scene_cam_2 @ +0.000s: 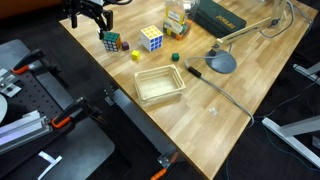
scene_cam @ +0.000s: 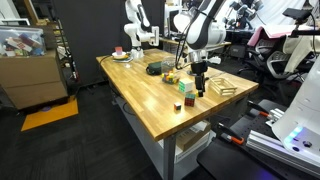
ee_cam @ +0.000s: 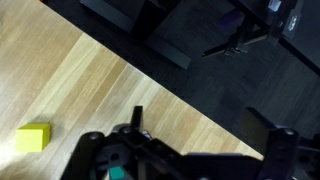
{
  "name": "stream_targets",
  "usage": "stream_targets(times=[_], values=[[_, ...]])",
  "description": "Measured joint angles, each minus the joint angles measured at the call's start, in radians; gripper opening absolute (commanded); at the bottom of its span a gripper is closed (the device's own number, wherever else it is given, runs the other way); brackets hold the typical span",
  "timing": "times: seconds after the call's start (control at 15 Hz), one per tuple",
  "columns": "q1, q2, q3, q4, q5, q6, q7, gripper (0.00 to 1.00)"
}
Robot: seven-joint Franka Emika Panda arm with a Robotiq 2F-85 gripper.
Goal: Put the smaller Rubik's cube in the wooden box
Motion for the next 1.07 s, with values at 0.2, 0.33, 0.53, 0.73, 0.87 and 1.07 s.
stream_targets(times=[0.2, 0.33, 0.53, 0.73, 0.87, 1.07], values=[[0.000, 0.002, 0.002, 0.001, -0.045, 0.029, 0.032, 1.00], [0.000, 0.008, 0.002, 0.004, -0.114, 0.063, 0.077, 1.00], [0.002, 0.038, 0.003, 0.020, -0.192, 0.092, 0.130, 1.00], [0.003, 0.082, 0.013, 0.045, -0.198, 0.107, 0.132, 1.00], [0.003, 0.110, 0.018, 0.068, -0.198, 0.117, 0.132, 1.00], [0.001, 0.141, 0.019, 0.102, -0.202, 0.117, 0.132, 1.00]])
